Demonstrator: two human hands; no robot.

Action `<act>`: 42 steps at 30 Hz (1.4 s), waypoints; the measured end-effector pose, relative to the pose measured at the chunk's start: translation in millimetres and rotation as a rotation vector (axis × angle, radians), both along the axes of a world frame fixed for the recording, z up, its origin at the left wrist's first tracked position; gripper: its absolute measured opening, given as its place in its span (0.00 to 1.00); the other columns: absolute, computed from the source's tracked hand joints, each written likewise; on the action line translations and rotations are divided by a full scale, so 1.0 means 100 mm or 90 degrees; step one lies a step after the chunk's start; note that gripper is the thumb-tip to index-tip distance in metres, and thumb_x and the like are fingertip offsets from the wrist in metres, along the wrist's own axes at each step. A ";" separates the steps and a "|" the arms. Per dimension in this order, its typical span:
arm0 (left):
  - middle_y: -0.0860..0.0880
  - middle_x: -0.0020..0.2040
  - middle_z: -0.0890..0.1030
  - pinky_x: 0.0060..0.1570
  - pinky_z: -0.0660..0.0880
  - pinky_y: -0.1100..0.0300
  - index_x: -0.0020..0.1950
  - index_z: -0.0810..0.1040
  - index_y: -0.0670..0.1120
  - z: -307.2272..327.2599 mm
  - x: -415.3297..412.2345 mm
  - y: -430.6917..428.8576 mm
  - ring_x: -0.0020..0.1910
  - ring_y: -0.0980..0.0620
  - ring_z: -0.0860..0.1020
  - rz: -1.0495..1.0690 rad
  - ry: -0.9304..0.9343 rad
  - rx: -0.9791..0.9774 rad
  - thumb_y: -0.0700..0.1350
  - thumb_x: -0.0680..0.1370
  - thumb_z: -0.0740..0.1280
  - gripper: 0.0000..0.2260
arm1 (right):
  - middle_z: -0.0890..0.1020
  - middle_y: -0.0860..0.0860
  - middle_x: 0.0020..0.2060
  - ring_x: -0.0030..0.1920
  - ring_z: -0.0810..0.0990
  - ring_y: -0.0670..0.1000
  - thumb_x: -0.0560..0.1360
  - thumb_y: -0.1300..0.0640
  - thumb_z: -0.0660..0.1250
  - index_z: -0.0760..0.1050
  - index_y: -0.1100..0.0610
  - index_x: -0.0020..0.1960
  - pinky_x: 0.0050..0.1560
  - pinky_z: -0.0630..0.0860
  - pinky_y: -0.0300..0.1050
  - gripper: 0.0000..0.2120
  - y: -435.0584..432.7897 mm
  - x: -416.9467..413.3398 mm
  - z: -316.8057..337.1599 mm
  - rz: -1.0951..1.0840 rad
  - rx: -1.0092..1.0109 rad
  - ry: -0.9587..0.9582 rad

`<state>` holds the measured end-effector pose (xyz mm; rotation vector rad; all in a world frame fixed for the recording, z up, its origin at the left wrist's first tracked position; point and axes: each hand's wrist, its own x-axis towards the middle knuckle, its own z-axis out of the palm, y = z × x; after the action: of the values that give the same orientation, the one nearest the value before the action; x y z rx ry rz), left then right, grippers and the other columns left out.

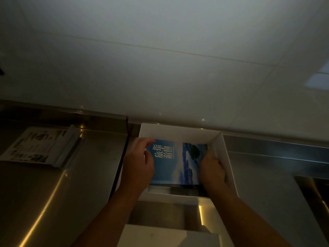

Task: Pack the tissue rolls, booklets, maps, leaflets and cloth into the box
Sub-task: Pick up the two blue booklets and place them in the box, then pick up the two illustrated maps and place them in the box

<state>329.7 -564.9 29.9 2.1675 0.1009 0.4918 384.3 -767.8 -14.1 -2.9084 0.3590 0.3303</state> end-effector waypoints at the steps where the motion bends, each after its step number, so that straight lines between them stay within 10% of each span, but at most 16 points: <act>1: 0.49 0.56 0.77 0.55 0.75 0.60 0.57 0.75 0.46 0.00 -0.02 -0.01 0.55 0.55 0.75 -0.002 0.004 -0.003 0.31 0.75 0.61 0.15 | 0.74 0.62 0.60 0.55 0.79 0.60 0.77 0.55 0.61 0.63 0.57 0.65 0.52 0.79 0.55 0.18 0.02 -0.01 0.00 0.031 -0.047 0.021; 6: 0.50 0.58 0.76 0.56 0.76 0.61 0.57 0.75 0.48 0.10 -0.20 0.04 0.56 0.56 0.75 -0.001 0.005 0.008 0.32 0.75 0.62 0.15 | 0.67 0.62 0.66 0.65 0.67 0.62 0.74 0.52 0.65 0.64 0.55 0.67 0.60 0.72 0.56 0.24 0.07 -0.01 0.08 0.130 -0.192 -0.016; 21: 0.47 0.75 0.54 0.67 0.65 0.55 0.65 0.69 0.55 0.19 -1.47 1.05 0.72 0.47 0.55 0.183 0.299 0.298 0.46 0.75 0.63 0.19 | 0.77 0.54 0.55 0.57 0.75 0.53 0.76 0.51 0.63 0.73 0.54 0.60 0.55 0.75 0.49 0.15 1.34 -1.02 0.62 0.182 0.244 -0.228; 42: 0.47 0.76 0.50 0.68 0.62 0.52 0.68 0.64 0.54 0.04 -2.76 4.20 0.75 0.46 0.52 0.046 0.336 0.268 0.50 0.76 0.59 0.19 | 0.81 0.57 0.46 0.48 0.79 0.54 0.73 0.56 0.68 0.73 0.54 0.45 0.50 0.70 0.42 0.04 4.47 -2.81 0.47 0.137 0.329 -0.018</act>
<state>53.6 -145.0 33.8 2.6693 0.3954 -0.0427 103.6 -320.6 32.6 -2.4382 -0.0460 0.3521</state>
